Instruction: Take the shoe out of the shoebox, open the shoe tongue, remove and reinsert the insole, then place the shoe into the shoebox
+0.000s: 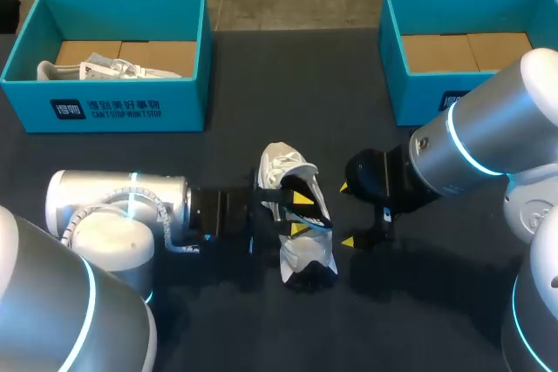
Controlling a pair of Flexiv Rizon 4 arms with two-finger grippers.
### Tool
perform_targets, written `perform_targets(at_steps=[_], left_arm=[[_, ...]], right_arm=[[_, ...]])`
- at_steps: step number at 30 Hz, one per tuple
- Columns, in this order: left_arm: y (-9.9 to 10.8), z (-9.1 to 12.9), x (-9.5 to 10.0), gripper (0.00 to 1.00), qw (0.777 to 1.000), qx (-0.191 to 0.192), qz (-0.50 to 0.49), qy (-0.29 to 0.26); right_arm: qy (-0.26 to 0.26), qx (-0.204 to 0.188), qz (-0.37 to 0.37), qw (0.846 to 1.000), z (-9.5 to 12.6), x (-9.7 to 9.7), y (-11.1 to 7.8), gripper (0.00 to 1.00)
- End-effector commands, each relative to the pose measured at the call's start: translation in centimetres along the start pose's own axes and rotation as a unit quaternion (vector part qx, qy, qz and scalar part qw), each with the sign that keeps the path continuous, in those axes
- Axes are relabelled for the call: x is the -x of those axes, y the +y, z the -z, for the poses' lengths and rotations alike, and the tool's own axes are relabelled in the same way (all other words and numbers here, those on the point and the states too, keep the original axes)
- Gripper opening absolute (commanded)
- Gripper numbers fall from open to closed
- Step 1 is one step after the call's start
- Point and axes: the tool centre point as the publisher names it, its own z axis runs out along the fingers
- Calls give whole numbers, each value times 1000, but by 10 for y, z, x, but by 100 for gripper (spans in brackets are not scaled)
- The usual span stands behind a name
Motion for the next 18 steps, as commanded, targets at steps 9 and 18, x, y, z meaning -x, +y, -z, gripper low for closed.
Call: perform_targets(at_steps=[9,18], left_arm=[[-14,5,-8,0,1000,-12,4,14],[0,1,-8,0,1000,0,-13,26]], right_arm=[[-1,0,0,1000,-1,-1,0,100],[-1,0,0,1000,-1,-1,0,100]])
